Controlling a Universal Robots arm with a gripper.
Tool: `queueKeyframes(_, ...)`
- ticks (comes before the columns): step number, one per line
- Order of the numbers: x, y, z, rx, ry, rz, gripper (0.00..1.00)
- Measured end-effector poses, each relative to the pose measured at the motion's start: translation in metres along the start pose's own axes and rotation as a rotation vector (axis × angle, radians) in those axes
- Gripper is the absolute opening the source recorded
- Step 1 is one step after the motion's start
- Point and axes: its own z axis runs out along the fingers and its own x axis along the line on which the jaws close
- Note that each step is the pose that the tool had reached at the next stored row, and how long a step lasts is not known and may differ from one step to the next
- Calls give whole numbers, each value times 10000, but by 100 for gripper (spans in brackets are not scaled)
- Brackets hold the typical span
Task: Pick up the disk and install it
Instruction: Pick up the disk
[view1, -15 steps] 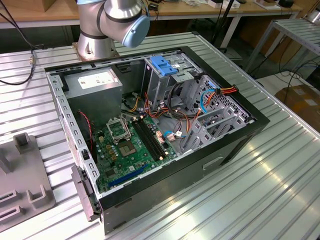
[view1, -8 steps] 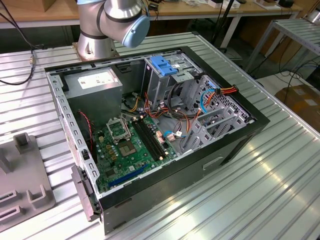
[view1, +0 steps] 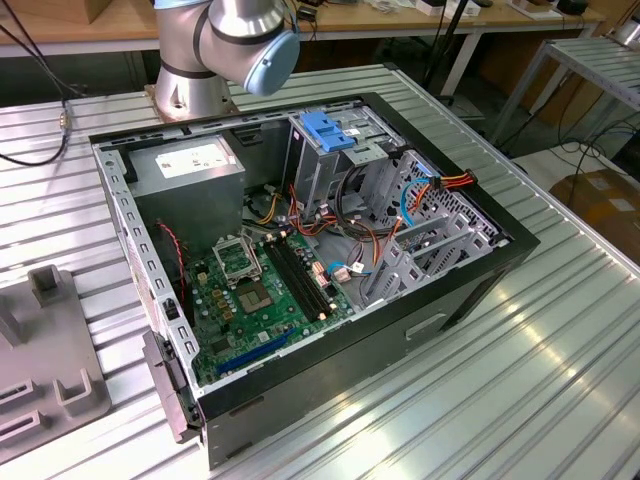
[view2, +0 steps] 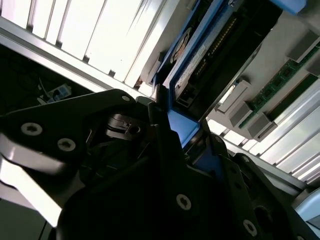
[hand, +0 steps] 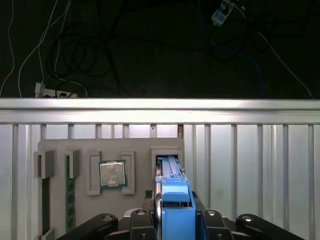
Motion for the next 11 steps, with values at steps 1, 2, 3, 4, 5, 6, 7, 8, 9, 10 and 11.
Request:
queueKeyframes(1, 0, 1, -26, 0, 0, -1, 37)
queueKeyframes(2, -2, 1, -80, 1, 1, 0, 37)
queueKeyframes(3, -2, 2, -110, 1, 1, 0, 37)
queueKeyframes(4, -3, 2, -136, 0, 1, -1, 37)
queueKeyframes(5, -4, 3, -164, 0, 1, 0, 37)
queueKeyframes(6, -4, 3, -190, 1, 1, 0, 37)
queueKeyframes(7, -5, 3, -219, 1, 1, 0, 37)
queueKeyframes(8, -6, 4, -249, 0, 2, -1, 37)
queueKeyframes(9, -6, 4, -276, -1, 4, 0, 37)
queueKeyframes(10, -7, 5, -305, 0, 5, -1, 37)
queueKeyframes(11, -8, 5, -330, 1, 5, 0, 37)
